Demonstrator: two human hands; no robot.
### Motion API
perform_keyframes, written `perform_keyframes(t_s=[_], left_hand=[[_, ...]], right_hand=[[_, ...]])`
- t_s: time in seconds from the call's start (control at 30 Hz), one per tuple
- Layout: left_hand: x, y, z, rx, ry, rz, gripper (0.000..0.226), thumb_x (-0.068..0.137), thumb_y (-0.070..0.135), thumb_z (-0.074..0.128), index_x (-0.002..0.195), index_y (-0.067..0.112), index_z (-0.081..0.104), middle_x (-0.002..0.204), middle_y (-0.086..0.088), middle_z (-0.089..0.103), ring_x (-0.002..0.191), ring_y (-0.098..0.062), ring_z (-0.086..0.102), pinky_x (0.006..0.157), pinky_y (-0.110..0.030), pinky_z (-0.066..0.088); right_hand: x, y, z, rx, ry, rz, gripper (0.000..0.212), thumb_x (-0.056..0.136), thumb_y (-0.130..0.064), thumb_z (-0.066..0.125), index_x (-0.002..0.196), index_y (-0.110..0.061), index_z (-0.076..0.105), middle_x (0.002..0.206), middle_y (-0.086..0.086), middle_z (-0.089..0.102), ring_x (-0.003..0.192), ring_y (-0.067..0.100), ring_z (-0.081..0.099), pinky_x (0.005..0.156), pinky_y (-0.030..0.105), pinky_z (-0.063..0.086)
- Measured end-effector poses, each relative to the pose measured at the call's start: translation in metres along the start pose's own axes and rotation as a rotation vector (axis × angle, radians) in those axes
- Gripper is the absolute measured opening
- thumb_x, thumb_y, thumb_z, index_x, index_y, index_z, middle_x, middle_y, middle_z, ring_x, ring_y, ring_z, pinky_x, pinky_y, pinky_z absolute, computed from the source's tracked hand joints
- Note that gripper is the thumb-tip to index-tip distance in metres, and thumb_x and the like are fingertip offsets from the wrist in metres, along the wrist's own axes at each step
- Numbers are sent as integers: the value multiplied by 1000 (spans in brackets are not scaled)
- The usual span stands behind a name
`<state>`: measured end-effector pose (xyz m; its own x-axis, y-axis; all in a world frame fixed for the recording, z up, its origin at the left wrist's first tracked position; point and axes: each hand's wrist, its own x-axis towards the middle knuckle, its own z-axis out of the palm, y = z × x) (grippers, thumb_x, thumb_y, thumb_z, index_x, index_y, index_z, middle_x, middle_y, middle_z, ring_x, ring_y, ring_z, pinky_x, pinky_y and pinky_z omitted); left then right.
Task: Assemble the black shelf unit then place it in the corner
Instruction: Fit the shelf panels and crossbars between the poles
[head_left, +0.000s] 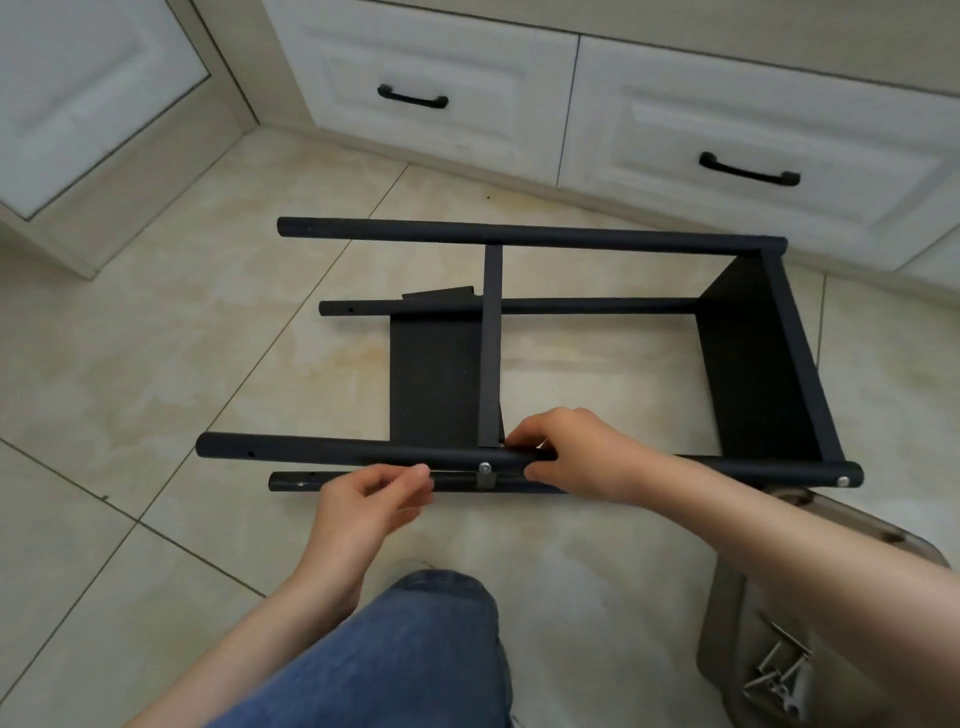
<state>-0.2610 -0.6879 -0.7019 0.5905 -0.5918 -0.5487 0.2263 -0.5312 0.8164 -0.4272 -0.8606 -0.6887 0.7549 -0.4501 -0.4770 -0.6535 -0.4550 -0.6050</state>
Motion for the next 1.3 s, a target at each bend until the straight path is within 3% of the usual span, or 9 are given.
perform_keyframes(t_s=[0.07,0.17,0.27,0.5,0.7,0.93,1.03,1.3], left_hand=[[5,-3,1,-253,-29,-150,24,92,19,71,108,1,70,97,-12,79,96,-22,76,91,-37,56],[14,3,3,-519,-9,-184,29,94,13,67,118,-3,62,109,-19,75,103,-29,74,90,-39,56],[21,9,3,-653,49,-183,22,96,5,64,115,-5,59,105,-18,73,101,-32,74,77,-37,61],[16,26,10,-639,66,-126,28,94,0,65,120,-7,56,116,-23,69,96,-29,76,77,-40,64],[5,52,9,-676,2,-191,34,96,-3,60,129,-6,53,118,-25,68,105,-37,71,80,-44,59],[-10,121,12,-589,-144,-17,33,99,-3,57,131,-8,51,123,-28,66,106,-37,71,80,-41,63],[-20,160,13,-511,-180,67,29,98,-3,58,126,-3,52,121,-25,66,104,-36,72,75,-38,64],[-62,233,28,-243,-208,283,26,97,0,62,121,7,53,117,-17,65,99,-34,72,79,-41,61]], right_hand=[[-5,-2,3,-40,37,-3,33,91,-9,57,120,-22,67,110,1,70,97,19,63,88,34,53],[-11,-3,5,-80,64,-13,39,91,-6,52,124,-24,63,115,2,68,102,22,62,90,40,52],[-15,-3,4,-155,76,1,44,93,-4,48,130,-26,59,120,2,66,108,24,59,91,40,51],[-22,-6,-6,-298,129,21,47,90,3,47,125,-27,55,110,2,65,97,28,60,83,45,54],[-33,-11,-21,-369,152,27,44,92,1,45,123,-29,53,107,3,63,91,28,61,79,45,55],[-54,-24,-66,-381,317,5,36,96,-2,48,118,-29,55,100,-2,60,85,22,59,76,41,56],[-68,-32,-83,-351,400,-29,30,97,-8,52,118,-30,54,98,-3,60,81,18,58,72,35,56],[-96,-45,-101,-56,485,4,34,97,-10,57,125,-29,53,114,-1,65,95,17,64,82,32,58]])
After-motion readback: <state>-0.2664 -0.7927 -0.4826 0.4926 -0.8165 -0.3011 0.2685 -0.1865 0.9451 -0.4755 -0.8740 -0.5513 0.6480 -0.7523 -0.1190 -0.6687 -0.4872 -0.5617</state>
